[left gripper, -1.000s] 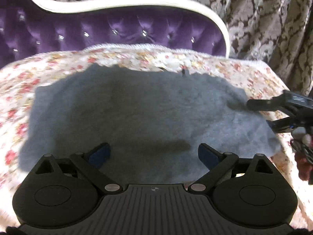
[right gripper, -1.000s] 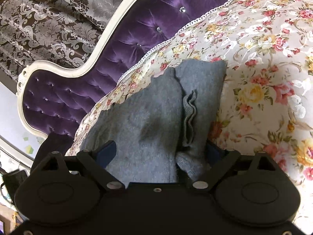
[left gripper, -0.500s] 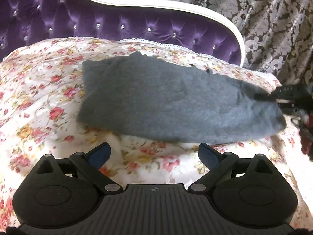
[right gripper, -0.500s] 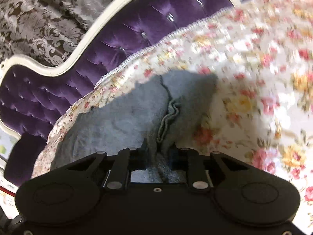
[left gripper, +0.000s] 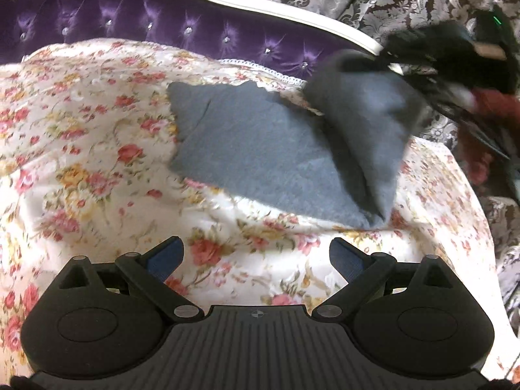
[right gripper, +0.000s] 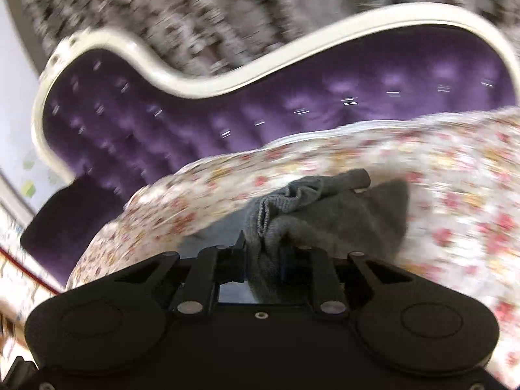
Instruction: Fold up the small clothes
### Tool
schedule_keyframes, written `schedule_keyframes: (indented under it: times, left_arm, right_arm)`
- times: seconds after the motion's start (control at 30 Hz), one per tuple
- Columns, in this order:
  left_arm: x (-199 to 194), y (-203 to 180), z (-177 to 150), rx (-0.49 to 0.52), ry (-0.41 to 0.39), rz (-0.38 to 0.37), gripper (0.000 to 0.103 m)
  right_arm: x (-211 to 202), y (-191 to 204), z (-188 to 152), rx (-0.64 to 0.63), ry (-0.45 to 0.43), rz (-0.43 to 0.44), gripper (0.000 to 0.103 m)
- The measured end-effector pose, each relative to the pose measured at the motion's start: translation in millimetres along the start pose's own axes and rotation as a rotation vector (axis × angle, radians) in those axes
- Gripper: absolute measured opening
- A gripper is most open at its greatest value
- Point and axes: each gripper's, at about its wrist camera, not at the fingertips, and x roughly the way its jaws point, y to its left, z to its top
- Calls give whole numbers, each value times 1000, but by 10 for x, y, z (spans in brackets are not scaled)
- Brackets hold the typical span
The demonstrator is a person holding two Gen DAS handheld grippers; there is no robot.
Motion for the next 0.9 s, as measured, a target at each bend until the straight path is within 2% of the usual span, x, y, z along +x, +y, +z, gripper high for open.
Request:
schedule_keyframes:
  times: [0.13, 0.23, 0.47, 0.53, 0.63, 0.77, 0.83, 0.9]
  left_arm:
    - [-40, 95, -54, -29, 3, -2, 97]
    - [-72, 164, -79, -43, 2, 0, 97]
    - [-130, 258, -117, -66, 2, 3, 97]
    - [-140, 263, -124, -67, 6, 2, 97]
    - [-143, 264, -126, -67, 9, 2, 97]
    - [-172, 235, -100, -53, 9, 2, 97]
    - [-214, 203, -58, -27, 2, 2, 97]
    - [-261, 169, 10, 9, -8, 4, 97]
  right_arm:
    - [497, 482, -65, -82, 75, 34, 26]
    - [833, 760, -205, -151, 139, 29, 26]
    - [1177, 1103, -501, -248, 211, -3, 28]
    - [1208, 1148, -528, -269, 221, -1, 36]
    - [1167, 1195, -513, -300, 224, 72, 45]
    - [903, 1256, -432, -275, 173, 280, 45]
    - [704, 1287, -369, -278, 118, 330, 45]
    - [514, 1227, -305, -260, 71, 337, 47]
